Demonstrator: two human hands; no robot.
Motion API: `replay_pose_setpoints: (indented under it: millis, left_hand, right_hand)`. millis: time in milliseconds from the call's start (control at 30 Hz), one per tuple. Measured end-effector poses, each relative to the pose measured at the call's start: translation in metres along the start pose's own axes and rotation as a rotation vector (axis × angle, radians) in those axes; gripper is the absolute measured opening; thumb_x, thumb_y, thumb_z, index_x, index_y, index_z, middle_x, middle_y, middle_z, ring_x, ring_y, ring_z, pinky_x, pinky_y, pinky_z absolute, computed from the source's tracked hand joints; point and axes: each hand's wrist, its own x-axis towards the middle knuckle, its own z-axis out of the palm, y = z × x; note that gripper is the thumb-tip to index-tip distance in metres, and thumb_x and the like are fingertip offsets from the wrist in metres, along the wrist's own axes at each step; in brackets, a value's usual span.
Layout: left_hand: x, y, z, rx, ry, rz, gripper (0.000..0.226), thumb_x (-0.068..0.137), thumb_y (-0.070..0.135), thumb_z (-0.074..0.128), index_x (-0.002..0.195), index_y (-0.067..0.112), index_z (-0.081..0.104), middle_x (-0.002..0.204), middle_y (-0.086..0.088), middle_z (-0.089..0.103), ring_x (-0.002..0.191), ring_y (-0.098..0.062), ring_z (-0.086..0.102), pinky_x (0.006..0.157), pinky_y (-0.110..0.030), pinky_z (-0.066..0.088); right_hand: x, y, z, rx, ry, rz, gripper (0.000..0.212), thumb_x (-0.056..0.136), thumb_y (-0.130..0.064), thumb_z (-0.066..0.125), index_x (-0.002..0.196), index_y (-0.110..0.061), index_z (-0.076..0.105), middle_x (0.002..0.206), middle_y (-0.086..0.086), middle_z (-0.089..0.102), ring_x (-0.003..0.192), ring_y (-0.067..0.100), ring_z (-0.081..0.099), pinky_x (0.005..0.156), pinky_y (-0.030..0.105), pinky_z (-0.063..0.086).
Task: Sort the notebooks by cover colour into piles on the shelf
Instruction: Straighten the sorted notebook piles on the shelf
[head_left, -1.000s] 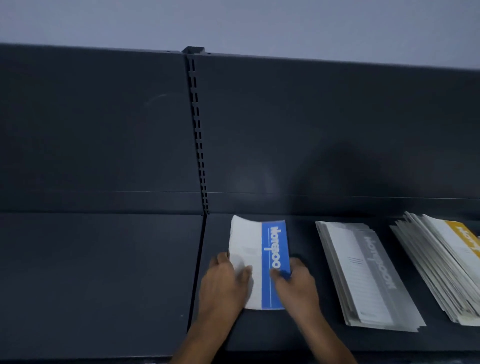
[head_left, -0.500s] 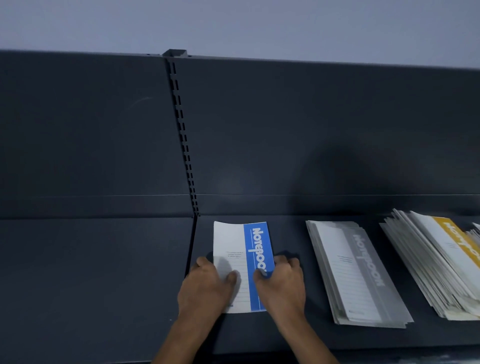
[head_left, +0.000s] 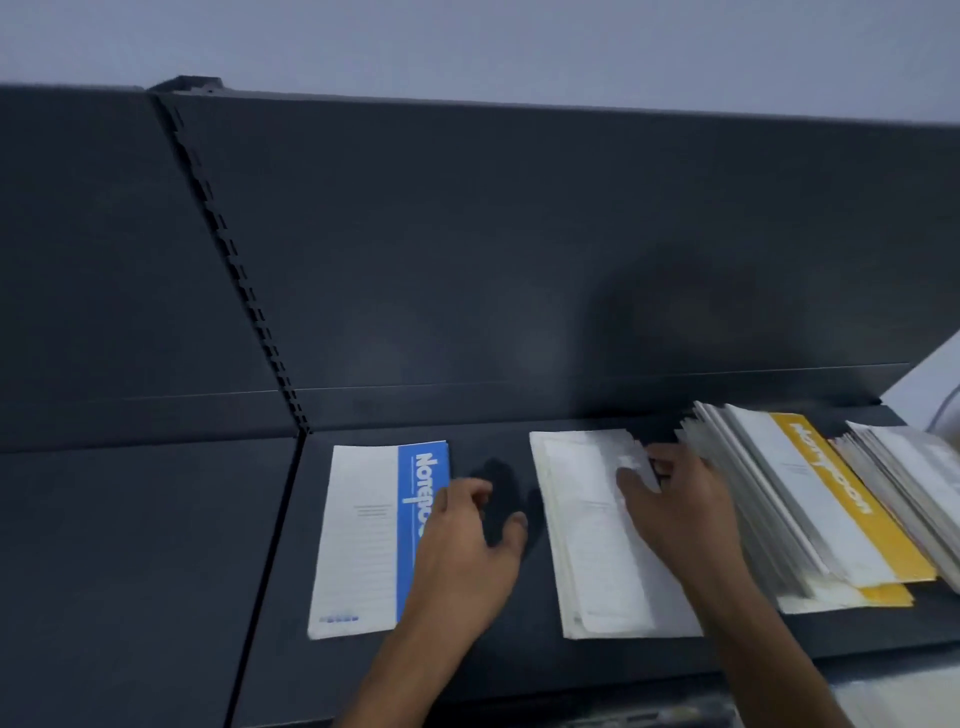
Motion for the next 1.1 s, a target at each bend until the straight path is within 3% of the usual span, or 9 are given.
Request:
replay_pose_setpoints:
  millis: [133, 233, 300, 433, 567, 700, 800, 933, 1100]
  left_hand:
    - [0.003, 0.025, 0.040, -0.048, -0.116, -0.148, 0.052, 0.091, 0.049, 0.065, 0.134, 0.025, 0.048, 0.133, 0.008, 0.057, 0.118, -0.009, 0.057, 0.091, -0.020, 0.039]
    - [0.009, 0.037, 0.061, -0.167, -0.131, -0.359, 0.044, 0.089, 0.050, 0.066, 0.122, 0.026, 0.050, 0.120, 0.009, 0.063, 0.100, -0.007, 0.060, 0.084, -0.025, 0.042]
    - [0.012, 0.040, 0.070, -0.200, -0.077, -0.441, 0.044, 0.085, 0.051, 0.066, 0.116, 0.022, 0.054, 0.112, 0.009, 0.067, 0.089, -0.005, 0.062, 0.074, -0.027, 0.048]
    - [0.022, 0.046, 0.081, -0.271, -0.064, -0.524, 0.071, 0.060, 0.060, 0.063, 0.117, 0.017, 0.065, 0.104, 0.004, 0.072, 0.090, -0.014, 0.070, 0.077, -0.033, 0.058]
    - [0.022, 0.062, 0.083, -0.377, -0.121, -0.582, 0.036, 0.084, 0.035, 0.072, 0.110, 0.011, 0.068, 0.096, -0.001, 0.074, 0.084, -0.017, 0.072, 0.062, -0.026, 0.054]
    - [0.009, 0.061, 0.084, -0.498, -0.071, -0.444, 0.025, 0.091, 0.029, 0.073, 0.112, 0.021, 0.065, 0.102, 0.004, 0.077, 0.088, -0.012, 0.074, 0.065, -0.023, 0.055]
    - [-0.003, 0.060, 0.078, -0.572, -0.077, -0.332, 0.019, 0.094, 0.028, 0.071, 0.113, 0.029, 0.066, 0.103, 0.009, 0.078, 0.094, -0.008, 0.074, 0.079, -0.029, 0.058]
    - [-0.012, 0.059, 0.063, -0.643, -0.068, -0.162, 0.030, 0.096, 0.029, 0.069, 0.124, 0.037, 0.061, 0.117, 0.014, 0.073, 0.111, -0.007, 0.067, 0.096, -0.036, 0.050]
    - [-0.018, 0.059, 0.052, -0.629, -0.063, -0.054, 0.045, 0.090, 0.039, 0.066, 0.133, 0.040, 0.052, 0.123, 0.023, 0.067, 0.115, 0.003, 0.062, 0.095, -0.025, 0.049]
  right_hand:
    - [0.028, 0.037, -0.004, -0.019, -0.230, 0.181, 0.061, 0.083, -0.044, 0.072, 0.132, -0.012, 0.055, 0.127, 0.015, 0.061, 0.120, 0.038, 0.058, 0.105, 0.047, 0.046]
    - [0.039, 0.055, -0.003, 0.249, -0.379, 0.312, 0.073, 0.067, -0.044, 0.074, 0.132, -0.014, 0.057, 0.119, 0.007, 0.068, 0.105, 0.028, 0.067, 0.096, 0.049, 0.056]
    - [0.041, 0.059, -0.001, 0.404, -0.418, 0.379, 0.071, 0.074, -0.034, 0.075, 0.137, -0.013, 0.050, 0.121, 0.006, 0.066, 0.105, 0.028, 0.067, 0.095, 0.050, 0.057]
    - [0.046, 0.060, -0.001, 0.453, -0.458, 0.387, 0.081, 0.068, -0.036, 0.075, 0.137, -0.007, 0.043, 0.117, 0.009, 0.064, 0.102, 0.029, 0.068, 0.091, 0.052, 0.059]
    - [0.045, 0.061, 0.001, 0.518, -0.524, 0.424, 0.074, 0.069, -0.029, 0.077, 0.133, -0.004, 0.051, 0.114, 0.014, 0.069, 0.098, 0.032, 0.070, 0.084, 0.047, 0.060]
    - [0.049, 0.057, 0.000, 0.535, -0.610, 0.450, 0.055, 0.070, -0.029, 0.079, 0.118, -0.005, 0.066, 0.104, 0.018, 0.074, 0.093, 0.035, 0.073, 0.085, 0.052, 0.061]
    - [0.048, 0.054, -0.004, 0.557, -0.599, 0.392, 0.081, 0.057, -0.046, 0.079, 0.128, -0.015, 0.055, 0.117, 0.012, 0.068, 0.104, 0.032, 0.068, 0.091, 0.052, 0.058]
    - [0.031, 0.046, -0.030, 0.782, -0.585, 0.087, 0.034, 0.097, -0.020, 0.068, 0.128, -0.022, 0.055, 0.117, 0.004, 0.074, 0.106, 0.023, 0.072, 0.087, 0.041, 0.058]
    - [0.021, 0.049, -0.038, 0.845, -0.517, -0.217, 0.036, 0.103, -0.011, 0.058, 0.134, -0.028, 0.053, 0.130, -0.004, 0.070, 0.120, 0.014, 0.067, 0.097, 0.038, 0.054]
